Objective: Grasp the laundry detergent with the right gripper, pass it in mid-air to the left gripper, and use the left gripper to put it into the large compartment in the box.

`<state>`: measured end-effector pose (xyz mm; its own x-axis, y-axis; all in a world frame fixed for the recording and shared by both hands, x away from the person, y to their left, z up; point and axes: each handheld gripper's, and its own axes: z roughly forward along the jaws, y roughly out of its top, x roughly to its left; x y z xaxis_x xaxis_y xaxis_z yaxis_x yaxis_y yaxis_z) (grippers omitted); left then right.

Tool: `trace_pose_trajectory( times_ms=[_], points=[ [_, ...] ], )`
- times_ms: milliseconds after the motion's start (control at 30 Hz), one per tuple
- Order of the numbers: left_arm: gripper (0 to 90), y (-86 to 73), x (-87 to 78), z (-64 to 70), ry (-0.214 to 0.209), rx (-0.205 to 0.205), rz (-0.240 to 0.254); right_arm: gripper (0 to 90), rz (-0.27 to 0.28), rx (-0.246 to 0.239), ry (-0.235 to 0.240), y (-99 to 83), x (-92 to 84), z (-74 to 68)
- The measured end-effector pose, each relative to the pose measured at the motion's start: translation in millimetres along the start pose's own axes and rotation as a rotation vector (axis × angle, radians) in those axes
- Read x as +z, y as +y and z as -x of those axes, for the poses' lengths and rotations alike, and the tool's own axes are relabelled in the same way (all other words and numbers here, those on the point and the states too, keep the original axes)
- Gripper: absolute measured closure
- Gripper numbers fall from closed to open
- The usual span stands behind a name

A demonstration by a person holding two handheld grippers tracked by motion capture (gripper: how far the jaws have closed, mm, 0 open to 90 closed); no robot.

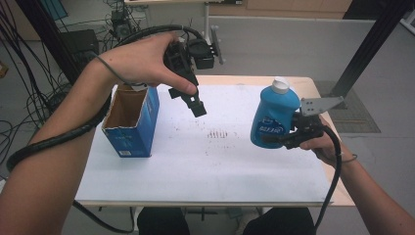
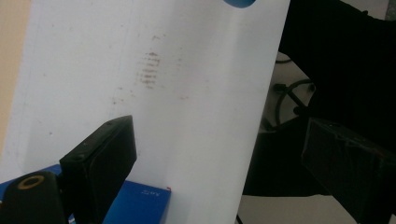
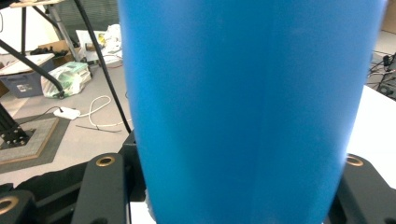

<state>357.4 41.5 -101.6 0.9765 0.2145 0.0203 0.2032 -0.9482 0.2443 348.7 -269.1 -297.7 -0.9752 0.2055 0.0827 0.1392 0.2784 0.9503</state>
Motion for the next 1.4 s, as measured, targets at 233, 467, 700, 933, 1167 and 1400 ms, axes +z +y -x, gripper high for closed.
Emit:
trace_pose_trajectory(
  times_ms=[233,467,700,933,1167,1400],
  points=[
    [7.9,4.1,1.5,-0.3,0.000,0.012,-0.001,40.8,-0.013,-0.020,0.024,3.9,6.6,-0.8],
    [7.9,9.0,9.9,1.7,-0.013,0.028,-0.013,40.8,-0.019,-0.031,0.057,7.3,16.7,-3.4],
    [7.7,14.6,14.7,3.5,-0.024,0.046,-0.015,40.8,-0.035,-0.050,0.092,9.8,29.8,-5.0],
    [7.6,22.0,18.8,7.8,-0.027,0.063,-0.019,40.8,-0.045,-0.069,0.122,13.8,41.7,-8.8],
    [7.6,28.0,23.0,14.5,-0.033,0.083,-0.014,40.7,-0.046,-0.081,0.145,17.6,51.7,-13.6],
    [7.4,34.7,25.3,19.9,-0.044,0.114,-0.010,40.7,-0.051,-0.091,0.169,22.6,61.7,-18.6]
  ],
)
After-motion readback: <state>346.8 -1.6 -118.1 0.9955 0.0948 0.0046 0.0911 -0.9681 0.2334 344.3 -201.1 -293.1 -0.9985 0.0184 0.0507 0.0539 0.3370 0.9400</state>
